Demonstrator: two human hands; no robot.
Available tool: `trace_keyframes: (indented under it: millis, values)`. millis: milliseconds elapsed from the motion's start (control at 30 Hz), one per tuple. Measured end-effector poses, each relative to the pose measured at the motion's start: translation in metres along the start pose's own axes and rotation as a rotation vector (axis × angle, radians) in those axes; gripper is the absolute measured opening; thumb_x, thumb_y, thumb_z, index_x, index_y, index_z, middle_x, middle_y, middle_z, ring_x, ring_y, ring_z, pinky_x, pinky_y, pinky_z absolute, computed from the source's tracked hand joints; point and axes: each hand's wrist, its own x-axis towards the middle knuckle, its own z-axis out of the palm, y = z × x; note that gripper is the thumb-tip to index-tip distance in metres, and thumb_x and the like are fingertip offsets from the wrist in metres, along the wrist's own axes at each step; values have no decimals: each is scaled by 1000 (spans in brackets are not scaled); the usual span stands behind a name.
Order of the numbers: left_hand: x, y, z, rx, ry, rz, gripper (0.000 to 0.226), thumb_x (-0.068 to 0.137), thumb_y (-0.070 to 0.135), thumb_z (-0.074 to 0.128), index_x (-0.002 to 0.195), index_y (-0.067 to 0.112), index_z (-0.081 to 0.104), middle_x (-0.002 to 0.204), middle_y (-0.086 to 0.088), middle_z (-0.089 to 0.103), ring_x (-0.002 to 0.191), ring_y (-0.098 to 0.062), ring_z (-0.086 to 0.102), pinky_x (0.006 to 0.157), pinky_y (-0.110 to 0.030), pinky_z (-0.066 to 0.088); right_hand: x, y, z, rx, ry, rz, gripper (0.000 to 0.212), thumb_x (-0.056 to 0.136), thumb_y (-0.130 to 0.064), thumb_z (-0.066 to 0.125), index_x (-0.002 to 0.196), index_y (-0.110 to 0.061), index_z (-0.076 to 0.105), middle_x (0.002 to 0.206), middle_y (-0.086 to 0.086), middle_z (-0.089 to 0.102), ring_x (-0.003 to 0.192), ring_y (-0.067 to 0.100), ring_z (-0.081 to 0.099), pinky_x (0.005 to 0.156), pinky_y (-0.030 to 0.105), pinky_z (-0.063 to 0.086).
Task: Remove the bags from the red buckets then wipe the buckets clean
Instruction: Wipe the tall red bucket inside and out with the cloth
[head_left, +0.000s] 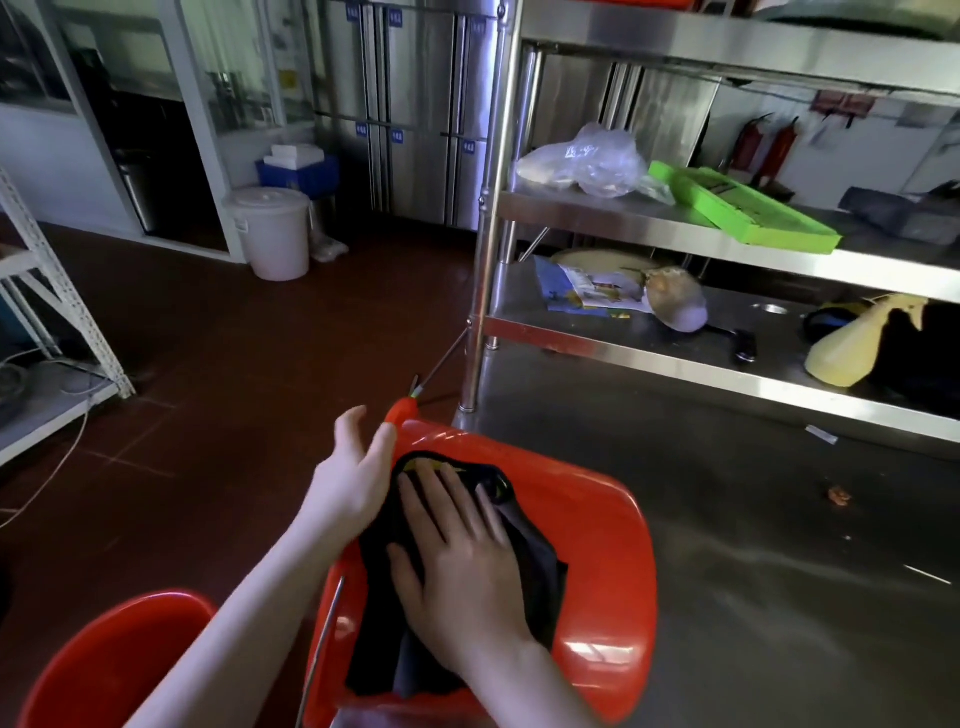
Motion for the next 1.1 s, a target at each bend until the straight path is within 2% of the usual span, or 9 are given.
trace_keyframes:
  millis: [67, 167, 367, 500, 633, 733, 867, 1033, 1100]
  values:
    - [9, 10, 10, 70, 8, 14, 50, 98, 50, 36, 142, 27, 39, 126, -19, 59, 112, -33, 56, 86, -33, 39, -1, 13, -7, 1, 12, 36, 54, 94, -47, 43, 144, -27, 43, 153, -6, 38, 144, 13, 31, 106, 35, 40]
    - [-2, 1, 5, 91, 67, 81, 43, 99, 50, 36, 133, 29, 50, 94, 0, 65, 72, -5, 57, 69, -29, 44, -3, 56, -20, -44, 30, 191, 53, 95, -48, 41, 140, -24, 51, 151, -6, 42, 140, 15, 38, 108, 37, 37]
    - [-52, -36, 14, -167, 122, 161, 27, 96, 51, 39, 122, 57, 40, 59, 0, 66, 37, -13, 55, 37, -34, 49, 19, 139, -38, -50, -176, 457, 49, 100, -42, 40, 146, -25, 41, 156, -7, 32, 146, 15, 24, 118, 36, 19]
    - [-59, -50, 17, -191, 104, 176, 31, 97, 41, 44, 124, 56, 41, 62, -2, 66, 48, -19, 64, 51, -37, 58, 63, 83, -24, -17, -146, 261, 48, 99, -42, 38, 143, -25, 46, 152, -8, 40, 140, 16, 35, 114, 30, 26]
    - [-63, -60, 10, -139, 113, 183, 30, 100, 30, 47, 123, 50, 47, 91, 28, 69, 87, 11, 64, 68, -3, 45, 69, -5, -1, 48, -99, -2, 58, 93, -39, 37, 143, -12, 44, 154, 3, 38, 142, 23, 32, 118, 41, 23]
    - [-57, -49, -4, -148, 58, 156, 24, 95, 49, 42, 118, 48, 51, 92, 21, 72, 85, -1, 68, 65, -10, 48, 50, -8, 1, 16, -99, -22, 60, 96, -43, 31, 149, -16, 35, 158, -1, 28, 147, 19, 20, 120, 43, 16]
    - [-11, -1, 5, -29, 26, 138, 38, 99, 50, 38, 137, 53, 36, 104, 12, 57, 96, -12, 56, 81, -25, 40, 21, 0, -5, 24, -76, -79, 58, 95, -47, 38, 149, -27, 32, 157, -7, 31, 147, 16, 21, 119, 41, 19]
    - [-1, 6, 8, 82, 12, 182, 37, 100, 46, 35, 137, 50, 40, 62, -10, 66, 44, -16, 59, 49, -35, 50, 6, 78, -29, -27, -56, 169, 54, 95, -49, 39, 142, -24, 48, 152, -5, 41, 140, 18, 38, 115, 40, 32]
    - [-10, -1, 5, 36, 6, 202, 38, 100, 47, 34, 138, 52, 38, 60, -15, 65, 42, -24, 57, 46, -39, 51, 10, 122, -43, -10, -157, 380, 49, 97, -48, 41, 139, -26, 51, 150, -8, 43, 139, 15, 39, 113, 32, 31]
